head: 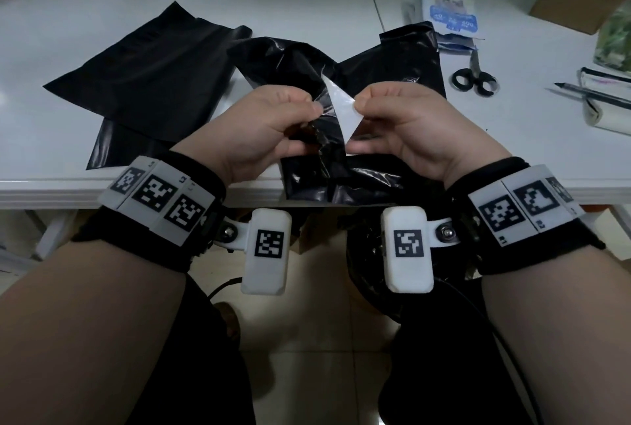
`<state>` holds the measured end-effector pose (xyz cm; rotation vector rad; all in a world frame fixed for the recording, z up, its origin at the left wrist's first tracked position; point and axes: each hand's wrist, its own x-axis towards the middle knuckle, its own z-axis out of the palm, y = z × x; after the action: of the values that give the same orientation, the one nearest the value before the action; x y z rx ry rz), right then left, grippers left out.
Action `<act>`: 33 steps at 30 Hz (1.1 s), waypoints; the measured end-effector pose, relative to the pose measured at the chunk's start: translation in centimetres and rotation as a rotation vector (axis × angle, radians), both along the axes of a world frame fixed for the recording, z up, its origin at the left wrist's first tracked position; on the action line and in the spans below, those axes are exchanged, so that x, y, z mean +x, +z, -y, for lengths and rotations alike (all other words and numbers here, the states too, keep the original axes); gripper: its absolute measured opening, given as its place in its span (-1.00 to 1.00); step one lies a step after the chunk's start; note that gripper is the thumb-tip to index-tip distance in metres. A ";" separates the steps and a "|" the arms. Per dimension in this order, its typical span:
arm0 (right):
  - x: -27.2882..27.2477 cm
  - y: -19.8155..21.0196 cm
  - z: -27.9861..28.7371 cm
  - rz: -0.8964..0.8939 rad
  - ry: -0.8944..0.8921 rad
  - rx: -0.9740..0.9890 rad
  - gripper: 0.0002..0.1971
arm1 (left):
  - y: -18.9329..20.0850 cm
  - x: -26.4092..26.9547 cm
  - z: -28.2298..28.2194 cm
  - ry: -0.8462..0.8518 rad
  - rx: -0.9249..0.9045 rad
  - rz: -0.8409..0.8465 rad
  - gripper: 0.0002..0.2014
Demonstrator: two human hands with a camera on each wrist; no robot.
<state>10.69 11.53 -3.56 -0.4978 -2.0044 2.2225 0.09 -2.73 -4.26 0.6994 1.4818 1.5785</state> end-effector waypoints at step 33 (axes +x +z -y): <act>-0.2 0.2 -0.3 -0.030 -0.067 0.100 -0.72 | -1.0 -0.2 -0.4 -0.066 0.003 -0.042 -0.78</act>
<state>10.52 11.80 -3.40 -0.5091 -2.0401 2.0666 -0.08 -2.37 -5.24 0.7799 1.4721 1.5249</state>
